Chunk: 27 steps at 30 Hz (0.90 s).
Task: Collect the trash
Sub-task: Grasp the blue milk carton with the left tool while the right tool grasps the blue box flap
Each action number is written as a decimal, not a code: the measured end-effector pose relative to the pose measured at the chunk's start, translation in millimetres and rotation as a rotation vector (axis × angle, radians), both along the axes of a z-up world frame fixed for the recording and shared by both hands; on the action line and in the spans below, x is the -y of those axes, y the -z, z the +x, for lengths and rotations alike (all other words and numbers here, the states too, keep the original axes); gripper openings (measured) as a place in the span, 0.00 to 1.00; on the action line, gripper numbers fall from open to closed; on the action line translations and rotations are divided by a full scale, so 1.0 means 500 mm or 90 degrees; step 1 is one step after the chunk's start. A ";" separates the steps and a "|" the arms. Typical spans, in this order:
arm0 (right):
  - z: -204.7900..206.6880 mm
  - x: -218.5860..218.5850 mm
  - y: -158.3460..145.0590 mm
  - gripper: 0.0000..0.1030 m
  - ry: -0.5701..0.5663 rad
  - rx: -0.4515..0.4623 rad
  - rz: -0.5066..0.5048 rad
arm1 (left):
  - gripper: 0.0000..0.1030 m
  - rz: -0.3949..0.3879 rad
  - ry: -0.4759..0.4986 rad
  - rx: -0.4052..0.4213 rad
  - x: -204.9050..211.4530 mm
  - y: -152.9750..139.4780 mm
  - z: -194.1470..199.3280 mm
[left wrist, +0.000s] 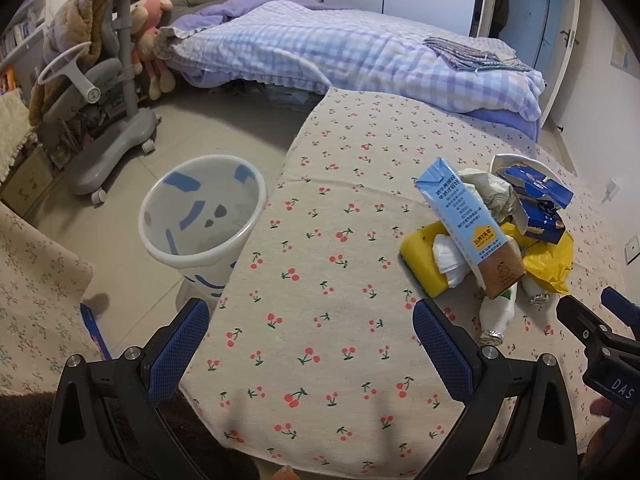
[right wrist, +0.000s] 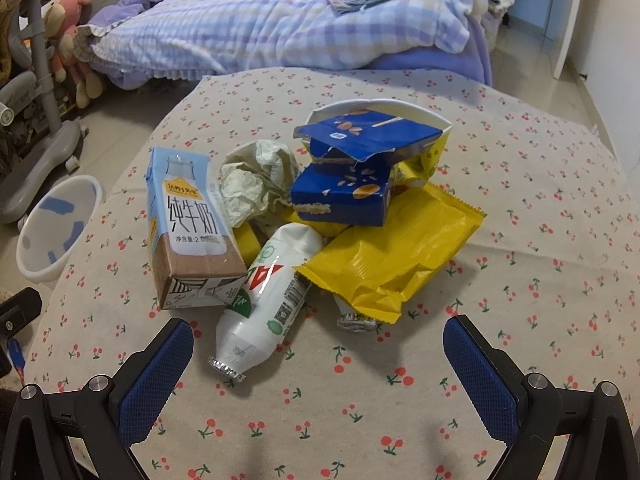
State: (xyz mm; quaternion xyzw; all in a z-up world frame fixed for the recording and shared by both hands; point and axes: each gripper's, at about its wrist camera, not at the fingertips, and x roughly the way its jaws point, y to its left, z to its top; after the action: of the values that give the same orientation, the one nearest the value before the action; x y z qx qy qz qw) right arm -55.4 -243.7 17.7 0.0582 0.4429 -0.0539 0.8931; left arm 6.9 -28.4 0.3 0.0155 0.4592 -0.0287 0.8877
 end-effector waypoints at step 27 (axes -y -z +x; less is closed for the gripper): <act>0.154 0.286 -0.024 1.00 0.097 -0.088 0.219 | 0.46 -0.162 0.212 -0.223 0.194 0.030 0.226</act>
State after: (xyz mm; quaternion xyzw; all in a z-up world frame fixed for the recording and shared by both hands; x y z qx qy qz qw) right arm 21.5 -386.7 29.8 0.2393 0.5000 -0.0484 0.8309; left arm 120.1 -125.2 -14.7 -0.0261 0.5895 -0.2337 0.7728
